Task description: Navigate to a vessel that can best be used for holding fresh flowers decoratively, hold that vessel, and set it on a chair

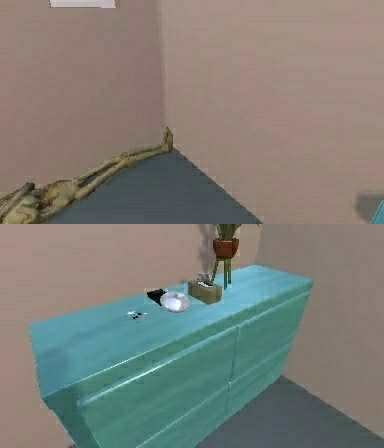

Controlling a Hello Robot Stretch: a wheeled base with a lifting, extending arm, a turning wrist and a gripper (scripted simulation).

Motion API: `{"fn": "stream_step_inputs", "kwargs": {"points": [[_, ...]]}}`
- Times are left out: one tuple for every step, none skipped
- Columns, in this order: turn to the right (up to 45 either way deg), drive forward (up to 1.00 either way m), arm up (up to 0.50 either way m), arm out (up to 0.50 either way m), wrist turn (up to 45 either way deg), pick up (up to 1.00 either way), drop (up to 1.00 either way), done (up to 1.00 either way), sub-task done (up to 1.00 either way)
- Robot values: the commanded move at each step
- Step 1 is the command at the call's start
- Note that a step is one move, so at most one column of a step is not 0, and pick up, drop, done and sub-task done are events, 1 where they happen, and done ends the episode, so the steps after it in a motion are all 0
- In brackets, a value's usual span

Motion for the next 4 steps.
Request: {"fn": "stream_step_inputs", "kwargs": {"points": [[45.0,0.00,0.00,0.00,0.0,0.00,0.00,0.00,0.00],[45.0,0.00,0.00,0.00,0.0,0.00,0.00,0.00,0.00],[21.0,0.00,0.00,0.00,0.0,0.00,0.00,0.00,0.00],[0.0,0.40,0.00,0.00,0.0,0.00,0.00,0.00,0.00]]}}
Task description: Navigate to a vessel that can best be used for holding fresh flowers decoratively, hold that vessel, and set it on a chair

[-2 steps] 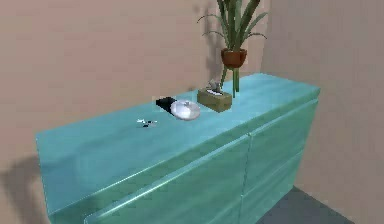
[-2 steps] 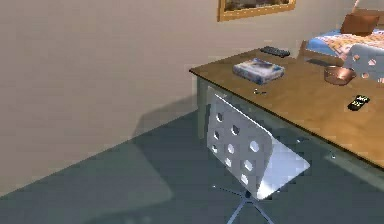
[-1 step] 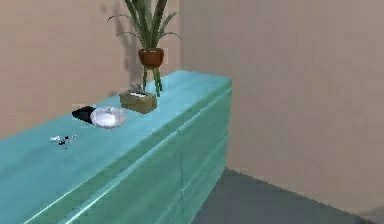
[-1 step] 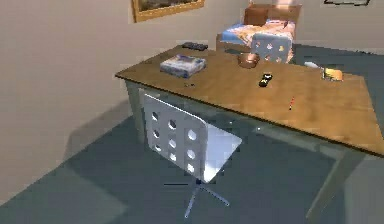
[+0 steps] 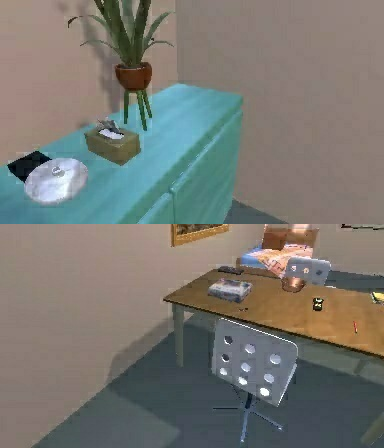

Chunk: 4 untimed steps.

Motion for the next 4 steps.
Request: {"fn": "stream_step_inputs", "kwargs": {"points": [[-45.0,0.00,0.00,0.00,0.0,0.00,0.00,0.00,0.00],[-45.0,0.00,0.00,0.00,0.0,0.00,0.00,0.00,0.00],[-33.0,0.00,0.00,0.00,0.0,0.00,0.00,0.00,0.00],[0.0,0.00,0.50,0.00,0.0,0.00,0.00,0.00,0.00]]}}
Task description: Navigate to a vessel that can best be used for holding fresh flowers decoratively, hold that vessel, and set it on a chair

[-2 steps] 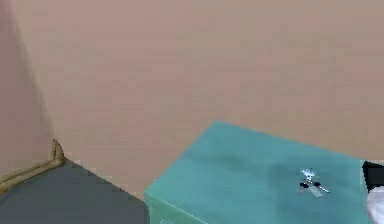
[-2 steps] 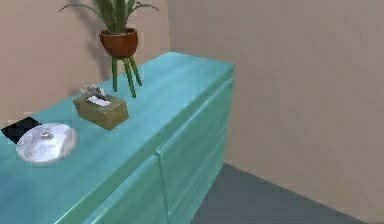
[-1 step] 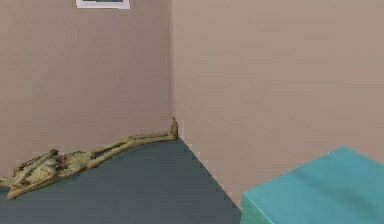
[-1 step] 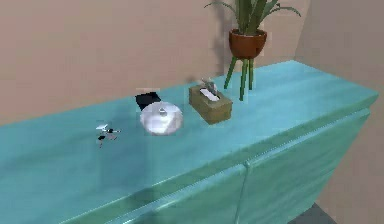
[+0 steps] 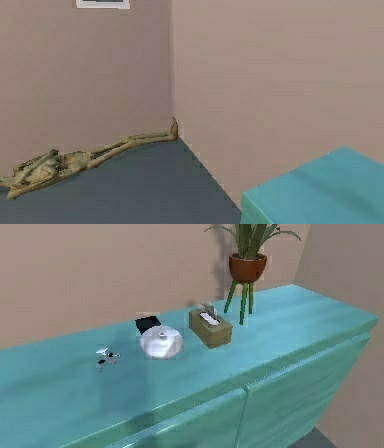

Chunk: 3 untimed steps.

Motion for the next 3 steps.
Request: {"fn": "stream_step_inputs", "kwargs": {"points": [[0.0,0.00,0.38,0.00,0.0,0.00,0.00,0.00,0.00],[0.0,0.00,0.00,0.24,0.0,0.00,0.00,0.00,0.00],[0.0,0.00,0.00,0.00,45.0,0.00,0.00,0.00,0.00]]}}
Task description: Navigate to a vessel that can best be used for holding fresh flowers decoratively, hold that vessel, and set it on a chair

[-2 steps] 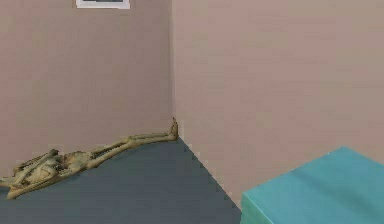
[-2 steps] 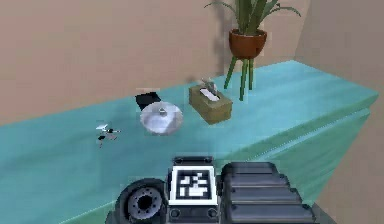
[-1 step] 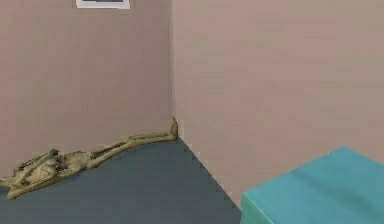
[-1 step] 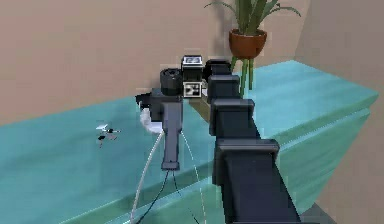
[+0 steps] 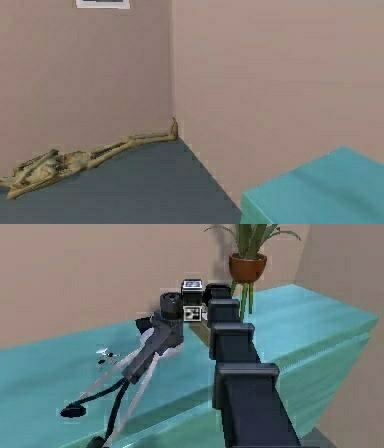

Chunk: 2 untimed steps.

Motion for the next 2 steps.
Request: {"fn": "stream_step_inputs", "kwargs": {"points": [[0.0,0.00,0.00,0.00,45.0,0.00,0.00,0.00,0.00],[0.0,0.00,0.00,0.00,45.0,0.00,0.00,0.00,0.00]]}}
